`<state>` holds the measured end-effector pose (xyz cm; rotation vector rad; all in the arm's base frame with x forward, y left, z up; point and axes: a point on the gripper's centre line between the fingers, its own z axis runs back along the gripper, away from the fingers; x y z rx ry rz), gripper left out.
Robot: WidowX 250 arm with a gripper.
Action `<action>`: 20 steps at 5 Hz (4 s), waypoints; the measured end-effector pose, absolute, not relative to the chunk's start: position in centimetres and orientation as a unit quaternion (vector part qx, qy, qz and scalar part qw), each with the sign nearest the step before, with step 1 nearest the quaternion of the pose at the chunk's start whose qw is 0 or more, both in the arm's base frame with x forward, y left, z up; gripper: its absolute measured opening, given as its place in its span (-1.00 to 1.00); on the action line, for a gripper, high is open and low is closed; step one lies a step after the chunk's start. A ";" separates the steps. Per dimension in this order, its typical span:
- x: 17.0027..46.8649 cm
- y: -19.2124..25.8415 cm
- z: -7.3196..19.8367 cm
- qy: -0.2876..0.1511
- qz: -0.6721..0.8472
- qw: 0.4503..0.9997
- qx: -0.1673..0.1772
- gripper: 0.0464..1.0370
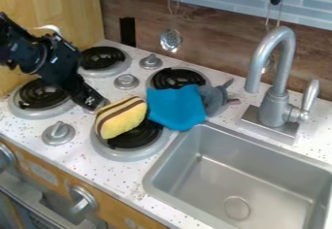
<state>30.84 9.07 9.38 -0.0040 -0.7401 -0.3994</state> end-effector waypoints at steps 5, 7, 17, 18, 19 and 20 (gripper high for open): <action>32.8 7.0 5.1 -0.353 -0.198 0.905 -0.129 0.84; 33.4 6.7 4.6 -0.363 -0.200 0.901 -0.124 -0.07; 31.8 8.4 7.7 -0.360 -0.227 0.899 -0.102 0.66; 31.7 7.7 6.3 -0.345 -0.232 0.901 -0.121 0.95; 31.8 7.7 4.7 -0.326 -0.229 0.909 -0.121 0.85; 32.7 8.4 3.9 -0.327 -0.214 0.917 -0.078 0.29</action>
